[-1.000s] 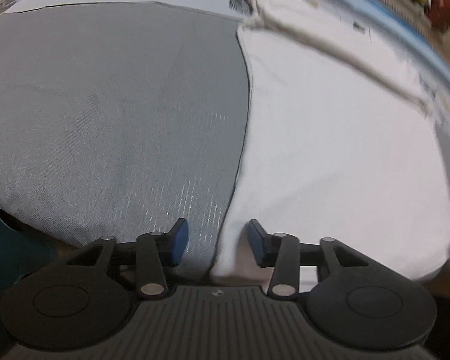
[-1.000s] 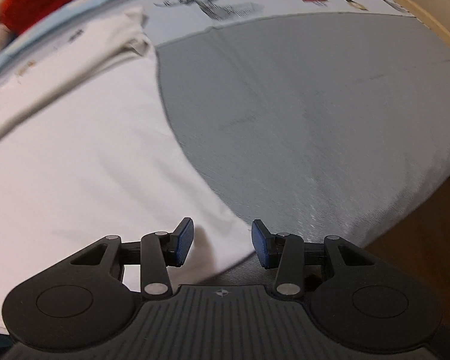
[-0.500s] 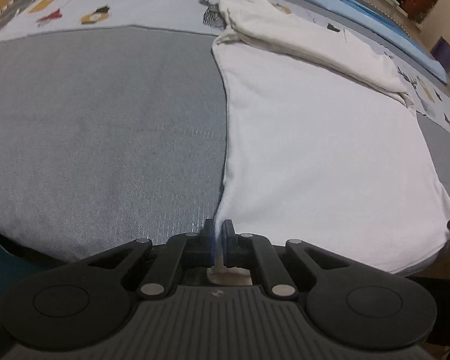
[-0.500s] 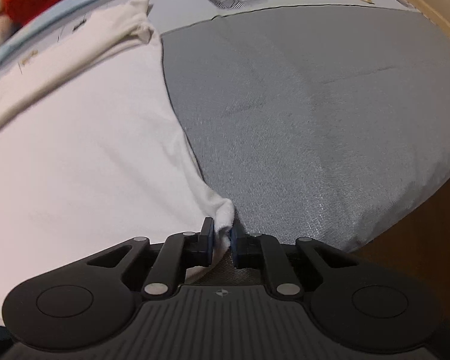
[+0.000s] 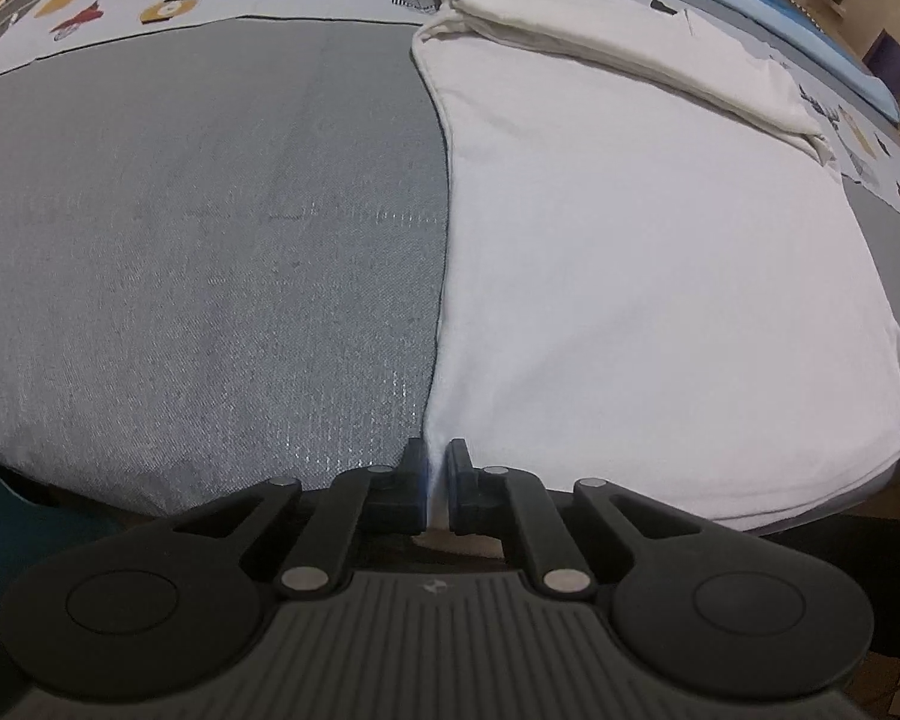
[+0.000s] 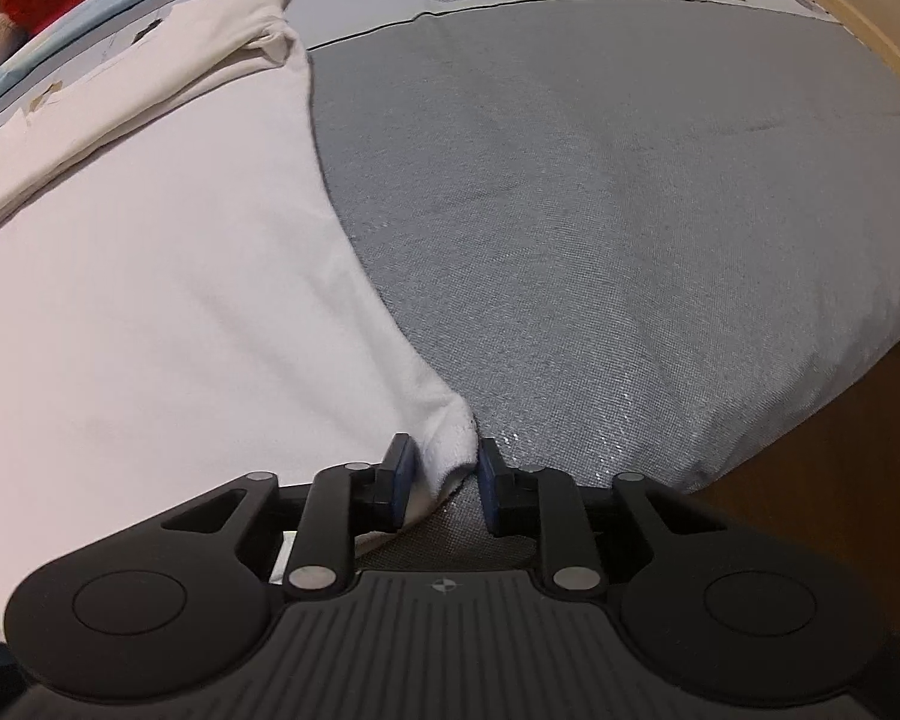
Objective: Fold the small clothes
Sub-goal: 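Grasp the shirt hem corners with the left gripper while the right gripper grasps too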
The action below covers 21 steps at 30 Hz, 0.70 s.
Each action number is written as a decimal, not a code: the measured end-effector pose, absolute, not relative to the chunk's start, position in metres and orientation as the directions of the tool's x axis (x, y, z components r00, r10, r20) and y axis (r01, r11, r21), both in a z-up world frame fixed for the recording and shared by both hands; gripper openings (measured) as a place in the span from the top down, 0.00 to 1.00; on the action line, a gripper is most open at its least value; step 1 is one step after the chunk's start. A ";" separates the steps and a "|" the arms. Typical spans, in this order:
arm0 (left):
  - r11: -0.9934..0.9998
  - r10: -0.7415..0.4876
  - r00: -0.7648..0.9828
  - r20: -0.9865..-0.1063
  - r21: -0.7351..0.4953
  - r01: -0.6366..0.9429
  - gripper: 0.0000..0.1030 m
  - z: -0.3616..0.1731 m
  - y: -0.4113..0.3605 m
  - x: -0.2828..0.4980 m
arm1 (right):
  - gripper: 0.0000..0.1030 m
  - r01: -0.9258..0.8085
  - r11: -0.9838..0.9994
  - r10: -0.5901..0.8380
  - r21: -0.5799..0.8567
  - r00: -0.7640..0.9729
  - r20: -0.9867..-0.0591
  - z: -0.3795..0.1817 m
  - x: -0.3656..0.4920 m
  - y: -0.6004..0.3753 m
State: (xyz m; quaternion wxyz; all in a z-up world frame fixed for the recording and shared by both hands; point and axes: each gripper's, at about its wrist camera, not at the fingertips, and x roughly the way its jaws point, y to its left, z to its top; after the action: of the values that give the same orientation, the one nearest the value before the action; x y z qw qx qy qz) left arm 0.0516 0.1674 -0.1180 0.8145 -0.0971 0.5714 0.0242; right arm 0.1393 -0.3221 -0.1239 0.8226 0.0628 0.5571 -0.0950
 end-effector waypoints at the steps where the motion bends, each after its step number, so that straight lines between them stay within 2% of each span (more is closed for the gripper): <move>1: 0.979 -0.072 0.349 -0.934 -0.133 -0.155 0.94 -0.119 0.168 0.053 | 0.90 0.224 0.975 -0.069 0.016 0.367 -0.928 -0.123 0.140 -0.321; 6: 0.971 -0.089 0.339 -0.937 -0.157 -0.180 0.93 -0.117 0.169 0.047 | 0.89 0.266 0.961 -0.039 0.074 0.397 -0.917 -0.116 0.140 -0.330; 10: 0.976 -0.085 0.330 -0.940 -0.145 -0.162 0.89 -0.118 0.167 0.049 | 0.77 0.292 0.955 -0.059 0.054 0.367 -0.928 -0.121 0.138 -0.334; 12: 0.980 -0.079 0.330 -0.941 -0.134 -0.149 0.89 -0.118 0.165 0.049 | 0.75 0.280 0.959 -0.067 0.040 0.364 -0.929 -0.122 0.139 -0.332; 17: 0.980 -0.077 0.332 -0.940 -0.133 -0.149 0.89 -0.119 0.165 0.049 | 0.76 0.247 0.969 -0.073 0.021 0.363 -0.929 -0.123 0.137 -0.327; 20: 0.980 -0.077 0.331 -0.940 -0.132 -0.147 0.89 -0.119 0.165 0.049 | 0.88 0.234 0.972 -0.054 0.036 0.369 -0.928 -0.124 0.139 -0.326; 21: 0.980 -0.077 0.331 -0.941 -0.132 -0.148 0.89 -0.119 0.165 0.049 | 0.88 0.232 0.972 -0.047 0.044 0.372 -0.927 -0.123 0.138 -0.326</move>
State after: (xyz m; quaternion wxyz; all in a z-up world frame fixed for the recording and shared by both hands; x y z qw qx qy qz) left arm 0.0492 0.1647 -0.1191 0.8099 -0.0970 0.5780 0.0219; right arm 0.1381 -0.3261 -0.1230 0.8240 0.0834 0.5540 -0.0846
